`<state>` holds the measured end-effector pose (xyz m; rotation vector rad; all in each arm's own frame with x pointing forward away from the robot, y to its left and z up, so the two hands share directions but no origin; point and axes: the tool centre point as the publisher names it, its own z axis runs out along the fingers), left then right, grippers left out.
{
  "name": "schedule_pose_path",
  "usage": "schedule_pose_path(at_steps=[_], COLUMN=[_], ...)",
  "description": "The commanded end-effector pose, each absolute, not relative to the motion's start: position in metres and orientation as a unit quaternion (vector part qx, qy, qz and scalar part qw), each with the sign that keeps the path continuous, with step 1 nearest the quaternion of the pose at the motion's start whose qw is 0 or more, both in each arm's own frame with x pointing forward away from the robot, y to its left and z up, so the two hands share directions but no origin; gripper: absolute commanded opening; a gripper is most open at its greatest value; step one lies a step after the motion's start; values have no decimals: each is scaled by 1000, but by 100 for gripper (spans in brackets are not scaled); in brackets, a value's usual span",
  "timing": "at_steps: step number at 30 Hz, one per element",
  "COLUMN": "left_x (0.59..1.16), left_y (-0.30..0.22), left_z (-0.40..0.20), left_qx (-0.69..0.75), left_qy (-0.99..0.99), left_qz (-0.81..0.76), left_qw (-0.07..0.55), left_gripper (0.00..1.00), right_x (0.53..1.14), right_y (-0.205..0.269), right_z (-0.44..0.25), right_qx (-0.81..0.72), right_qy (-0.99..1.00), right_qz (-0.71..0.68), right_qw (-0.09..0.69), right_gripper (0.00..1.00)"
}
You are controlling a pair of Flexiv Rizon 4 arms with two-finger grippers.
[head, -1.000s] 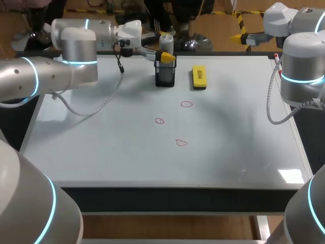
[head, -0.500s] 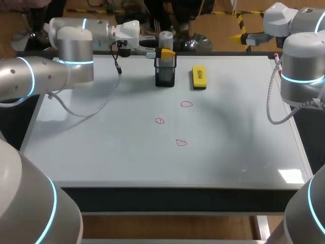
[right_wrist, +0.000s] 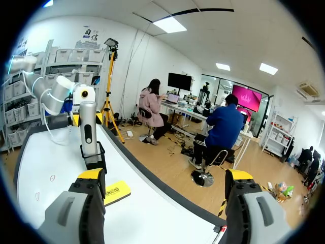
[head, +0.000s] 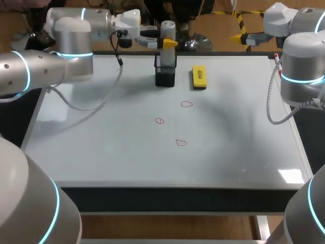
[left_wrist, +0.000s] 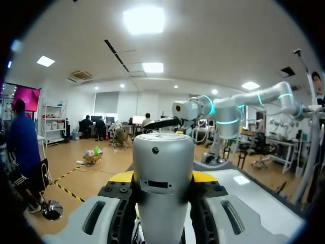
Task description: Pick up the inspection probe, press it on each red-marked spot on the whiteboard one by one, put down the probe, pick up the eraser, and wipe off all the red marks.
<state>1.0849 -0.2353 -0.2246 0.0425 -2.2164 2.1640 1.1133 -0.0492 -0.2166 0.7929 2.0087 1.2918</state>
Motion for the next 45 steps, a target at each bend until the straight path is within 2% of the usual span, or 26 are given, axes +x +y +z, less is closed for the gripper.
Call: schedule_pose_path(at_steps=[1,13,22,45], left_x=[1074,1069,1060,1060], left_y=[-230,-214,-173,-48], left_z=[-201,-155,-129,-174], left_qx=[23,30,10,46], left_qy=[-726,-725,-711,-713], left_qz=[687,688,703,697], left_qw=[10,-7,-22,-61], left_gripper=[0,0,0,0], right_x=[1114,1114,1114,1114], right_y=[-49,-49,-49,-49], right_z=[-217,-217,-217,-217], right_qx=[300,300,300,300], right_qy=[760,760,760,760], right_qz=[488,488,488,488], right_qw=[307,307,307,307], right_gripper=[100,100,100,100])
